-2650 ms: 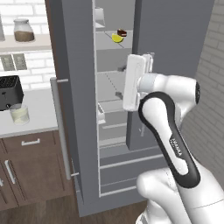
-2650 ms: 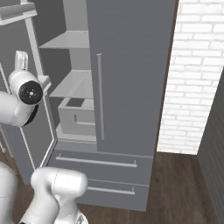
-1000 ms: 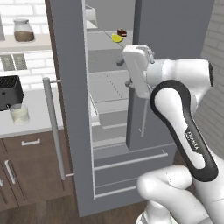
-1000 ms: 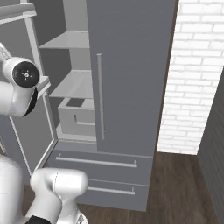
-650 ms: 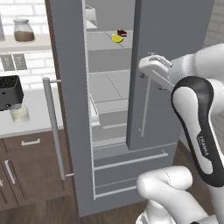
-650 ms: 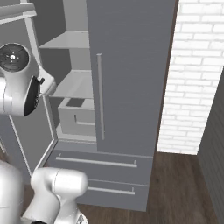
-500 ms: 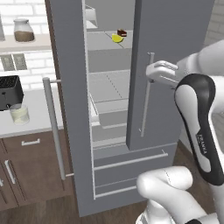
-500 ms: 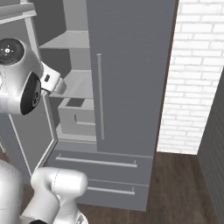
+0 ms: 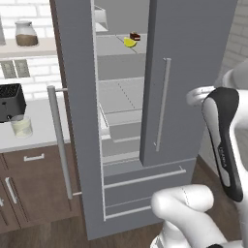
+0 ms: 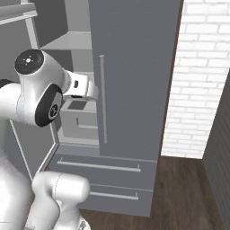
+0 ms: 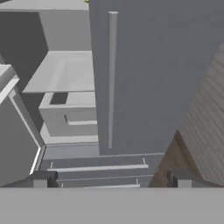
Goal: Grab a lemon wedge from the fridge and one ice cube from the ice bowl, and put them in the glass of lemonade.
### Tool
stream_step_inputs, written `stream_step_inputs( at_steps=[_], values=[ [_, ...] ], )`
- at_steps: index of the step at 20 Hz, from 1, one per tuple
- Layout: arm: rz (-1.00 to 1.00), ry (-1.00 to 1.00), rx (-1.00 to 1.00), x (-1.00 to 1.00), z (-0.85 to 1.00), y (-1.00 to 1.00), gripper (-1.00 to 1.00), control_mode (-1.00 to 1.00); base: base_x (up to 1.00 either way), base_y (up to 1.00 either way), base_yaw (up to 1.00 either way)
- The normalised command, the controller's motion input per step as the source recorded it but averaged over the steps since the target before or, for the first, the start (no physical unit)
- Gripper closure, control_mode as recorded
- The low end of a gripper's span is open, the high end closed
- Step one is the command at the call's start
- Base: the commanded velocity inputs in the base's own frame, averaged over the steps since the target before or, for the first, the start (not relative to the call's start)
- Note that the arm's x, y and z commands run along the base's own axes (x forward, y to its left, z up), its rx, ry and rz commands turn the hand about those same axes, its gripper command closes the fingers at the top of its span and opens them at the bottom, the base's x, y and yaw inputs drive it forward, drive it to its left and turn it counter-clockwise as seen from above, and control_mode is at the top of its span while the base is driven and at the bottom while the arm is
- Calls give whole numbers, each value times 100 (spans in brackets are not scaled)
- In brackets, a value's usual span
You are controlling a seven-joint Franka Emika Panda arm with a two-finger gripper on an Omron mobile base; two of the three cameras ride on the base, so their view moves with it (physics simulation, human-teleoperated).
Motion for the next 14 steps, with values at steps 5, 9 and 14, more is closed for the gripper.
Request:
stream_step_inputs(
  at_steps=[5,9,14],
  values=[
    [0,-17,8,69,-15,-19,-100,-100,0,0,0],
    [0,-15,7,92,-12,0,-100,-100,0,0,0],
    [6,0,1,100,-16,0,-100,-100,0,0,0]
  ],
)
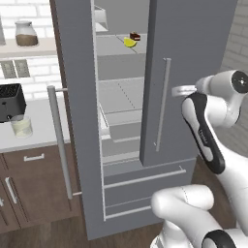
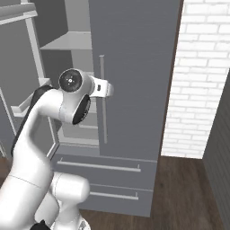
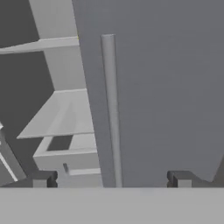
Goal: Grab a lemon wedge from the fridge and one ice cube from the ice bowl, and put them in the glass of lemonade.
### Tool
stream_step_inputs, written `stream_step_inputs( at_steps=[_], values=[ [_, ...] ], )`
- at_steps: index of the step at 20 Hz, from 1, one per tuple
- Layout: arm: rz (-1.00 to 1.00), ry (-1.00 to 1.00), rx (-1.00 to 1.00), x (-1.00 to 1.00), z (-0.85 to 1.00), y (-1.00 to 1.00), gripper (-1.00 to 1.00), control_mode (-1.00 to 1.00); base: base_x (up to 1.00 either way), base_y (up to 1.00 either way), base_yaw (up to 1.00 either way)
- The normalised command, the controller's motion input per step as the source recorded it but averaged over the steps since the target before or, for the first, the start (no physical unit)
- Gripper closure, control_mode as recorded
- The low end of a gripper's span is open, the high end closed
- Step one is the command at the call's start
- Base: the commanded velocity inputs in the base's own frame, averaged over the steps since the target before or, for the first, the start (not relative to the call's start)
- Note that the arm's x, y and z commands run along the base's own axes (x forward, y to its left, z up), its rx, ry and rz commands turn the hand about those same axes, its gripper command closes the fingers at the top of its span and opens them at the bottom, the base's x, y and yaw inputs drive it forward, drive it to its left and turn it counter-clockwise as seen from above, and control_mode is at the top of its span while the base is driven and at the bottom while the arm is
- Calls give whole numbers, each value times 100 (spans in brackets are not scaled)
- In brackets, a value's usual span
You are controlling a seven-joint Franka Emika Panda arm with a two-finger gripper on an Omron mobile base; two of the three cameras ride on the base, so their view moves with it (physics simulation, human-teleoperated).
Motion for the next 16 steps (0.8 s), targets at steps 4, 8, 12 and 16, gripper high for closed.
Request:
stream_step_inputs(
  at_steps=[4,8,12,16],
  values=[
    [7,3,0,100,-9,0,-100,-100,0,0,0],
    [5,3,0,99,-8,0,-100,-100,0,0,0],
    [2,0,0,88,-15,0,-100,-100,0,0,0],
    [2,0,0,84,-33,0,-100,-100,0,0,0]
  ],
)
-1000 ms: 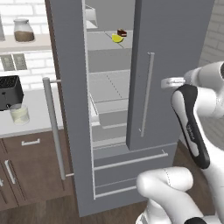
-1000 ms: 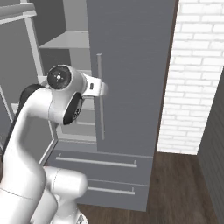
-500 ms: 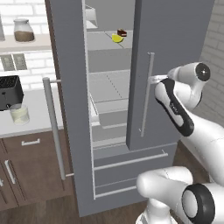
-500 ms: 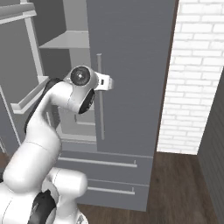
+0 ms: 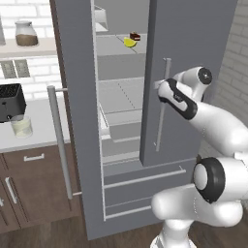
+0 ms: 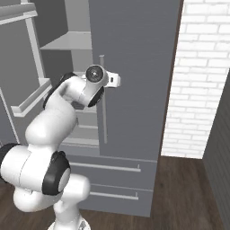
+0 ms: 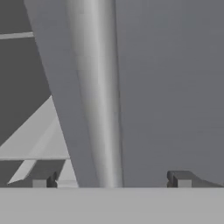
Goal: Grab a lemon wedge from the fridge and one ice cube from the ice bowl, and put them in the glass of lemonade.
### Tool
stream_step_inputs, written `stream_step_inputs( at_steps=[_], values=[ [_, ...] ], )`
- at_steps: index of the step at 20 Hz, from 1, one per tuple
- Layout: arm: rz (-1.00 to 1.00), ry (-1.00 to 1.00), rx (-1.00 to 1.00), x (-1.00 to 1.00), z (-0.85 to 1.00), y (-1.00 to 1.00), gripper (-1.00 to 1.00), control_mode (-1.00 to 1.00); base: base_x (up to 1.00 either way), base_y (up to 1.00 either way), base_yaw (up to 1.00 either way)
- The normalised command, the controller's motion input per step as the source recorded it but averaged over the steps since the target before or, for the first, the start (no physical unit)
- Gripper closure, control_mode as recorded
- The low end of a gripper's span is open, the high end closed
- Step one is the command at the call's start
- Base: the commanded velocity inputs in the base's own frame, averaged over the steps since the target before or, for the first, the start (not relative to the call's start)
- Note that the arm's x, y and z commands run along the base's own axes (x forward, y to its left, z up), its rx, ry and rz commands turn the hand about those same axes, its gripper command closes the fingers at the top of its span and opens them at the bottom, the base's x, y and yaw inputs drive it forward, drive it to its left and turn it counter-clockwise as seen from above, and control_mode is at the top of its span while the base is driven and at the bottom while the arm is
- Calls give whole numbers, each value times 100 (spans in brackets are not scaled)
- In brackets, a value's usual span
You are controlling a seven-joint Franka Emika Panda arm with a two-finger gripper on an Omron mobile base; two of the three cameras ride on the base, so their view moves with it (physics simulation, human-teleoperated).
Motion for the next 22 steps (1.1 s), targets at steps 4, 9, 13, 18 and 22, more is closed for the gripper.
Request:
stream_step_inputs(
  at_steps=[4,9,13,18,22],
  values=[
    [2,0,0,83,-34,0,-100,-100,0,0,0],
    [2,0,0,84,-33,0,-100,-100,0,0,0],
    [1,8,0,71,-9,0,100,-100,0,0,0],
    [0,16,1,-22,7,-36,100,-100,0,0,0],
    [0,11,8,-100,14,-96,100,-100,0,0,0]
  ],
)
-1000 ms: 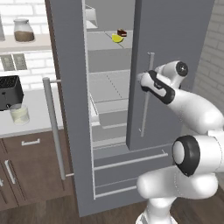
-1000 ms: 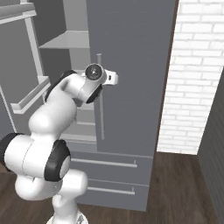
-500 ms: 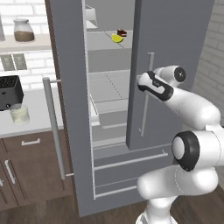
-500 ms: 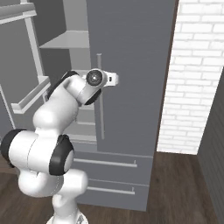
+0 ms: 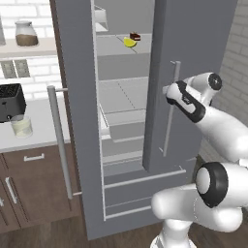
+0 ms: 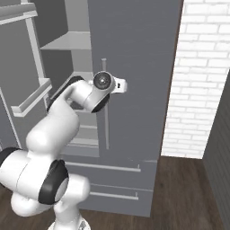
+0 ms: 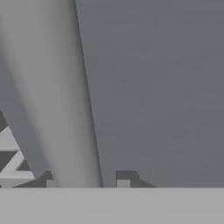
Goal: Grab a lemon wedge from the fridge and one ice cube from the ice bowl, and put them in the glass of lemonade.
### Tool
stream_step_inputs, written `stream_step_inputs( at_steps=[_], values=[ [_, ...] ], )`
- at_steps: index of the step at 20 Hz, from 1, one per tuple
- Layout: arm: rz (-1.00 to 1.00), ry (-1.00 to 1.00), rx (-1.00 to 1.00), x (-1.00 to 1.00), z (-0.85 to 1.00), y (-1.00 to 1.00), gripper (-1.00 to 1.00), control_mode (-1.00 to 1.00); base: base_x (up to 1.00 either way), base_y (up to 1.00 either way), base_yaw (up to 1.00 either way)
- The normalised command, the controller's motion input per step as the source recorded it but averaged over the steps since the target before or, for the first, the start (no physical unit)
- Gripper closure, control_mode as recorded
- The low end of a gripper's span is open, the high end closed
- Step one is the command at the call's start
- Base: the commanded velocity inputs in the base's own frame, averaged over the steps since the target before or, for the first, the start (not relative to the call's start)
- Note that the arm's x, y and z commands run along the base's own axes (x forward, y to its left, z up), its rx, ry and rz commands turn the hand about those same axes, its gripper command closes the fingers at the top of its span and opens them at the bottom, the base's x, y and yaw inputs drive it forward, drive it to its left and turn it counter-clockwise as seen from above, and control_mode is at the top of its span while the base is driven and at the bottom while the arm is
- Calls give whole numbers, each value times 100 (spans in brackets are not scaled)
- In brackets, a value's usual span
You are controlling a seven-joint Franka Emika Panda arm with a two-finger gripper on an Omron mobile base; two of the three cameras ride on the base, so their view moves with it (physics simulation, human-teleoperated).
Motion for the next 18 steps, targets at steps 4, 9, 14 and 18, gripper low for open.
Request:
stream_step_inputs(
  at_steps=[4,9,14,18],
  values=[
    [0,3,11,-100,0,-100,100,-100,0,0,0],
    [-6,7,11,-100,0,-100,100,-100,0,0,0],
    [-8,5,8,-78,0,-99,100,-100,0,0,0],
    [-6,2,6,-55,0,-94,100,-100,0,0,0]
  ],
)
